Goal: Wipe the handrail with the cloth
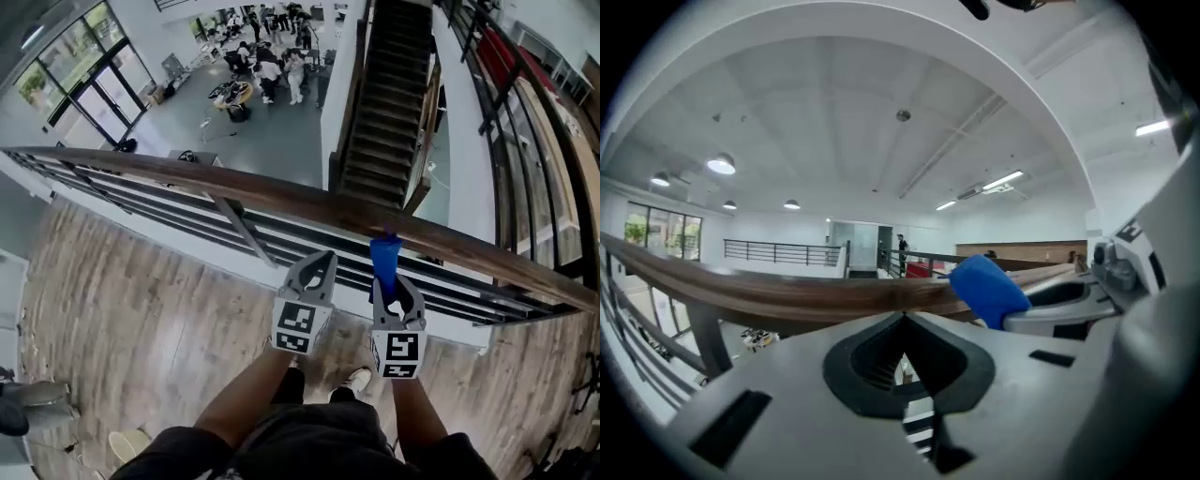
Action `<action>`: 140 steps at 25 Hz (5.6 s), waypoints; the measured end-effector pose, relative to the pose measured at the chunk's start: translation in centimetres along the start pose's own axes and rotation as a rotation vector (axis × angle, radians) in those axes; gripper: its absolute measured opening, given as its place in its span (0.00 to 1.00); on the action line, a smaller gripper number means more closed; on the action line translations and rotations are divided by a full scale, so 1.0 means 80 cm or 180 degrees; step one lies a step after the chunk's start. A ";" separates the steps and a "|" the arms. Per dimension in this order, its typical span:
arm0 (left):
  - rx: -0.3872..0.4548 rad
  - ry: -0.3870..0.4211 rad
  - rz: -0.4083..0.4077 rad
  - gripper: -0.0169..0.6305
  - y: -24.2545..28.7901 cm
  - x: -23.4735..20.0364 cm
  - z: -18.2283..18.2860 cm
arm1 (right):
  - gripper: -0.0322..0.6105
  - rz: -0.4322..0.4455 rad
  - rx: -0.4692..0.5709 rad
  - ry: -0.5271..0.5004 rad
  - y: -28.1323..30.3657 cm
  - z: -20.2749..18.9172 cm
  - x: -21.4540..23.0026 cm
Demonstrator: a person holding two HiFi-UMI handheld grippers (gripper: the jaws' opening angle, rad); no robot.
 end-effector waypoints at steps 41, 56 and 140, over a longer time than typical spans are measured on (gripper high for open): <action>-0.0725 -0.0409 0.1090 0.03 -0.143 -0.390 -0.179 | 0.21 0.0319 -0.1099 0.0301 0.482 -0.040 -0.347; -0.0711 -0.0669 0.0730 0.03 -0.078 -0.294 -0.170 | 0.21 -0.0102 -0.1001 0.0259 0.390 -0.086 -0.219; -0.1154 0.0279 -0.1859 0.03 0.272 0.617 -0.155 | 0.21 -0.2150 -0.1598 0.0978 -0.273 -0.408 0.751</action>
Point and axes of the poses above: the fingertips, and each gripper's own axes: y forward along the fingers, x to its right, z out of its top, the point moved 4 cm from there along -y, backward along the fingers, and after that the axes turned 1 degree about z, right-handed, at the moved point
